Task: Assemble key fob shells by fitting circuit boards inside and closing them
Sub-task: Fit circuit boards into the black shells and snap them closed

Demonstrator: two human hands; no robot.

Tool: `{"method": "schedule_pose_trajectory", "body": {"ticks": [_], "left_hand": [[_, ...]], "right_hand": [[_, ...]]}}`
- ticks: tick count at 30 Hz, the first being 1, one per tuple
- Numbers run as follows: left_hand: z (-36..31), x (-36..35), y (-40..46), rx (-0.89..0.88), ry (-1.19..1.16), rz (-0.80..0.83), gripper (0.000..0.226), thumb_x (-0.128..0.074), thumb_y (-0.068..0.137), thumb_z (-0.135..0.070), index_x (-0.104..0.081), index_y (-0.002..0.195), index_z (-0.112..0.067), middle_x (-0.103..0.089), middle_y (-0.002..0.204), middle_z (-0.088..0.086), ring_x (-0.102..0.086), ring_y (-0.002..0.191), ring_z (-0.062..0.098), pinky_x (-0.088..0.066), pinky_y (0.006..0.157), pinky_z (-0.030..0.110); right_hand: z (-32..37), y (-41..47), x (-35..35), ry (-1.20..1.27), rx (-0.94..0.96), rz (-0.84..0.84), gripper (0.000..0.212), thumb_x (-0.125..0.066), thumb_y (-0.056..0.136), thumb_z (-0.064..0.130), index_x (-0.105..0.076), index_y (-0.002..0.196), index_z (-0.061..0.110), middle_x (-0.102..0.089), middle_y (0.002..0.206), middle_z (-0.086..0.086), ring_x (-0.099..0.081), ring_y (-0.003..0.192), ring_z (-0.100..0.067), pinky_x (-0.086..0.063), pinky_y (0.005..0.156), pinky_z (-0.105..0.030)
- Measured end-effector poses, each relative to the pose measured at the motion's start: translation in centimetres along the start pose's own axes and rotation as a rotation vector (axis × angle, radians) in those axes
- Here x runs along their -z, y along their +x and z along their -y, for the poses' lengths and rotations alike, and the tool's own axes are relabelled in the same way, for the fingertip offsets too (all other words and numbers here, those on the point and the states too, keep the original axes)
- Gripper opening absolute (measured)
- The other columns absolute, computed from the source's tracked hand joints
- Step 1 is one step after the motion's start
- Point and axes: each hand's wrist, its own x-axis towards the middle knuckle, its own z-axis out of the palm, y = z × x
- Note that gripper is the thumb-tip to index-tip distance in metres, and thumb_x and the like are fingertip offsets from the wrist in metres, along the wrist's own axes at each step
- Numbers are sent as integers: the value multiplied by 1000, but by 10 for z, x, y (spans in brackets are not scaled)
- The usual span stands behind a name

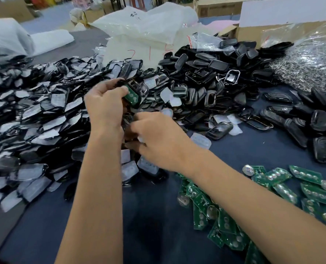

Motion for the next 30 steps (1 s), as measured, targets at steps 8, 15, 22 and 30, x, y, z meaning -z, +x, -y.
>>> {"method": "schedule_pose_trajectory", "body": {"ticks": [8,15,22,30], "left_hand": [[-7,29,15,-21,22,-120,19,-69,86,-5,-71,87,-24,-74,84,2,-63,70,16,-46,52,22],[-5,16,9,-18,-54,-138,22,-66,89,-4,-70,85,-25,-71,77,-5,-62,65,10,-47,56,23],[18,-37,-13,-4,67,152,19,-70,93,-7,-78,100,-22,-72,84,-3,-62,66,9,-50,57,22],[64,-122,-94,-377,634,732,18,-85,83,-21,-75,96,-28,-66,77,-10,-60,69,6,-48,70,21]], "right_hand": [[31,15,-28,-326,124,283,11,-65,100,24,-70,106,17,-51,128,-1,-45,123,-21,-58,82,-39],[18,12,-17,-309,66,86,23,-50,108,27,-69,103,15,-56,111,3,-46,113,-17,-40,71,-29],[-53,-38,58,106,-400,-392,11,-74,96,22,-83,97,16,-74,83,13,-65,75,2,-47,78,-11],[-126,-118,88,314,-736,-794,21,-77,93,22,-75,77,34,-75,73,22,-68,72,5,-52,71,-18]]}}
